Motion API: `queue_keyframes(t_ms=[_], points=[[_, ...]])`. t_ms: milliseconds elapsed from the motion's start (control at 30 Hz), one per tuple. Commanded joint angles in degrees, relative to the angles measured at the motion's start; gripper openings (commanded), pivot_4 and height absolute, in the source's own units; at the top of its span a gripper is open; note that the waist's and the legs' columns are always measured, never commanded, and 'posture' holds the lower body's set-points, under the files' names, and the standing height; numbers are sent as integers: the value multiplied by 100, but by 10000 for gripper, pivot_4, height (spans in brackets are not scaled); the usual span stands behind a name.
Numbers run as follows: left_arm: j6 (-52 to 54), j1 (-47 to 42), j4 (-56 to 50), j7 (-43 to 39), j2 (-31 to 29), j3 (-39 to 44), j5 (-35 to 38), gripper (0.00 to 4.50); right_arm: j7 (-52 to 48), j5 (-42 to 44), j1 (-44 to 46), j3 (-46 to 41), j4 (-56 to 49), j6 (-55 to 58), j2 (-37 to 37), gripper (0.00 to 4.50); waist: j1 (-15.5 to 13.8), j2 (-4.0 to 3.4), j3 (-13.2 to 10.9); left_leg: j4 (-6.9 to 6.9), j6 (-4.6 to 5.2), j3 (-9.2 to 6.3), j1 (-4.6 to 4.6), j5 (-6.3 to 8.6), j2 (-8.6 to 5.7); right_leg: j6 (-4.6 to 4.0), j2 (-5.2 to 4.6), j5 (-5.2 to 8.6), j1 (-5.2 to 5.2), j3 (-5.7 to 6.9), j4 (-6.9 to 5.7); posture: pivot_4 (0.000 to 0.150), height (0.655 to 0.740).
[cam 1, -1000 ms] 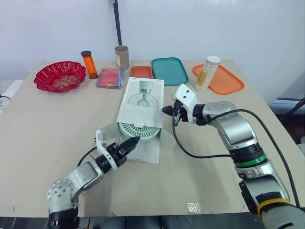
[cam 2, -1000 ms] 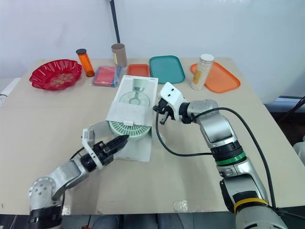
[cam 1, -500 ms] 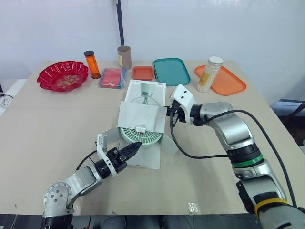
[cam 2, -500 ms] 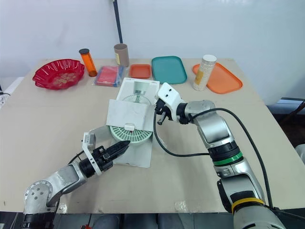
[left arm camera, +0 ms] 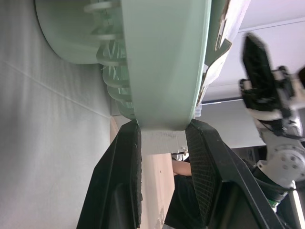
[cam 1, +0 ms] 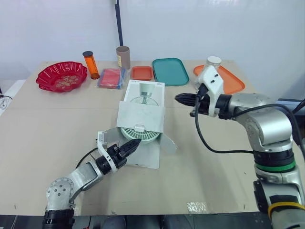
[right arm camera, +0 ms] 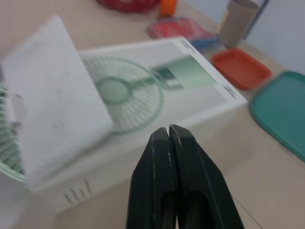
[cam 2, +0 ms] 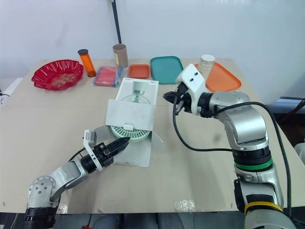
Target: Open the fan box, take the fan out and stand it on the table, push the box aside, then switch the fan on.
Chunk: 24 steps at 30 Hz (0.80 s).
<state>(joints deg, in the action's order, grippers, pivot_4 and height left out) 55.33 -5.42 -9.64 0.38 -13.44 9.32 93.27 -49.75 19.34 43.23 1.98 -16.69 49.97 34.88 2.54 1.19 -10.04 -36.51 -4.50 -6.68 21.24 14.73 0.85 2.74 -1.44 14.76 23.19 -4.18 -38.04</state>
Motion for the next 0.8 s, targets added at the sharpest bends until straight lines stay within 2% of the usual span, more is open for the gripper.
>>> queue_keyframes(t_ms=[33, 167, 367, 800], points=[[-1, 12, 167, 93, -81, -30, -192, 9162, -38, 541, -140, 198, -706, 166, -285, 0, -1, 3, 2, 0, 0, -1, 1, 0, 0, 0, -1, 1, 0, 1, 0, 1500, 7400], [8, 74, 70, 143, -71, -49, -151, 9162, 96, 380, -369, 787, -649, -55, -527, 0, 0, 6, 5, 1, 0, -1, -1, 0, 1, 0, 0, 0, 0, 2, 0, 1500, 7400], [-31, 146, -3, 214, -71, -27, -78, 9162, 272, -64, -412, 1280, 126, -486, -668, 0, 1, 7, 5, 1, -1, -1, -1, -1, 1, 0, 0, 1, 1, 2, 1, 1500, 7400], [-82, 199, -69, 309, -74, -71, 18, 9162, 370, -622, -266, 1501, 1099, -1004, -814, 0, 8, 8, 5, 6, -1, 0, -2, 0, 1, -1, 0, 3, 2, 1, 1, 1500, 7400]])
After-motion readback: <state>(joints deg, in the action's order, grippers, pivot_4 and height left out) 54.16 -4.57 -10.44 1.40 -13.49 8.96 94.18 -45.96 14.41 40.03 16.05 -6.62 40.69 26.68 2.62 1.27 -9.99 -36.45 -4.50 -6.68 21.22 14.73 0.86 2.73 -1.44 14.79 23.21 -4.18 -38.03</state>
